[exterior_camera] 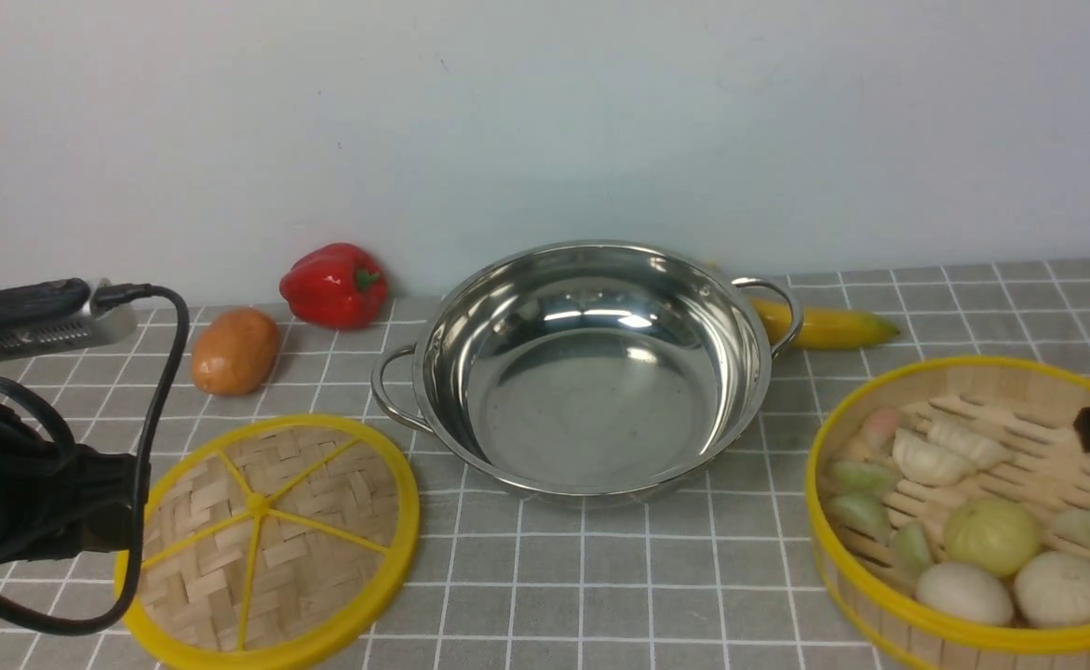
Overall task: Place the steamer in the pot on the grey tablecloth, and put the lid on the steamer.
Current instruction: 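Place the bamboo steamer basket of food into the steel pot with the right gripper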
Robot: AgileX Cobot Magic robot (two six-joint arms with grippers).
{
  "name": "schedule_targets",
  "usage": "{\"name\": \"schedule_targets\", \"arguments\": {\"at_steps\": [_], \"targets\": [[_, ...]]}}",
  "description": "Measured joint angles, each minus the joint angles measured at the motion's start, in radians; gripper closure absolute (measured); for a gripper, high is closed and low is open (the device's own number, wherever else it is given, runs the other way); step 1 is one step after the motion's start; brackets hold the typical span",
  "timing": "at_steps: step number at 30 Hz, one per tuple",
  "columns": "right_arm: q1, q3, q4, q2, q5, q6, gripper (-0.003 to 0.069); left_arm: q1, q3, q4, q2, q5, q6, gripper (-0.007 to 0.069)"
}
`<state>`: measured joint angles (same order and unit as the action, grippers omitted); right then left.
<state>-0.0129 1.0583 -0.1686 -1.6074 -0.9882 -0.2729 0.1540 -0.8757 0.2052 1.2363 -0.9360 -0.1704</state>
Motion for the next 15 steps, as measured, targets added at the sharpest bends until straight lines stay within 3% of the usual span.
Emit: {"name": "schedule_targets", "arguments": {"at_steps": [9,15], "targets": [[0.033,0.214,0.211,0.015,-0.080,0.108,0.0592,0.000,0.000,0.000,0.000,0.000,0.000,0.0382],[0.206,0.535,0.254,-0.162,-0.125,0.087,0.0592,0.000,0.000,0.000,0.000,0.000,0.000,0.0382]]}}
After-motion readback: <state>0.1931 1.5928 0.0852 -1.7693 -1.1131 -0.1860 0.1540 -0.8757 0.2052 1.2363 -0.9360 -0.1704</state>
